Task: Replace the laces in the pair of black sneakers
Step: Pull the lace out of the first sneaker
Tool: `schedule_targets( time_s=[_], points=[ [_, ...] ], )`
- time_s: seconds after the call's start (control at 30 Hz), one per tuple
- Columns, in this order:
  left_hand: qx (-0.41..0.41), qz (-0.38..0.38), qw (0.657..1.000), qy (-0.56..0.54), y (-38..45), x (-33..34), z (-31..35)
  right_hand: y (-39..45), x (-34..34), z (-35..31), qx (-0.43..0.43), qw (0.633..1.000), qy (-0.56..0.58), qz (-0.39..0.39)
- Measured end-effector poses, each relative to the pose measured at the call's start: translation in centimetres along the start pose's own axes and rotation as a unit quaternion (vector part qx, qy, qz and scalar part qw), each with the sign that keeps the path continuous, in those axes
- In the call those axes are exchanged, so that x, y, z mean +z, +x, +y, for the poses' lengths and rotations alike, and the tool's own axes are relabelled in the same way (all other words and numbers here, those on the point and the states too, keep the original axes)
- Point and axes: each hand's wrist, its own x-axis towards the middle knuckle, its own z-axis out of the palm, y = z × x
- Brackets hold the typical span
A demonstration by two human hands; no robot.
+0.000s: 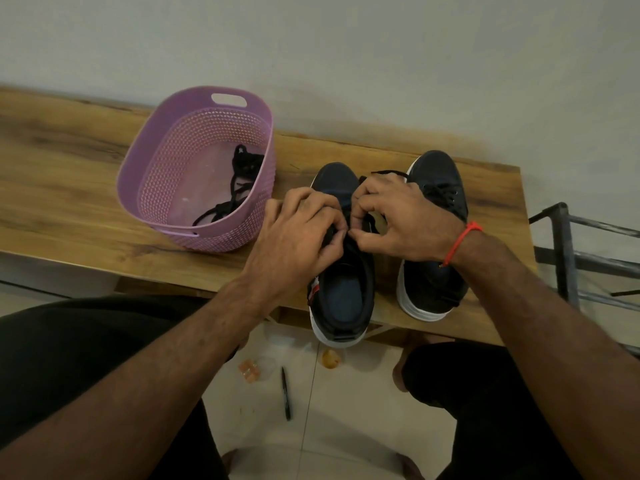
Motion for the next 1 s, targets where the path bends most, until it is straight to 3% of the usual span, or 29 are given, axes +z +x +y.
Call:
schedule_targets(
  time_s=[0.23,0.43,0.67,0.87,1.0],
  points=[
    [0.043,-0.019,0.999,0.016,0.6,-1.0,-0.7,-0.1,-0.1,0.2,-0.014,0.999,0.013,-0.028],
    [0.037,0.012,0.995,0.092,0.4,-1.2,0.2,0.0,0.0,-0.1,-0.043,0.999,-0.011,0.032],
    [-0.113,-0.012,0.993,-0.035,0.4,-0.8,-1.0,-0.3,0.3,-0.3,-0.068,0.996,-0.040,0.030],
    [-0.018,-0.014,0.993,-0.120,0.9,-0.6,-0.7,-0.3,0.0,0.3,-0.050,0.998,-0.011,0.021],
    [-0.012,-0.018,0.991,-0.132,0.6,-0.6,-0.9,-0.6,-0.4,0.8,-0.042,0.999,0.003,0.006]
  ],
)
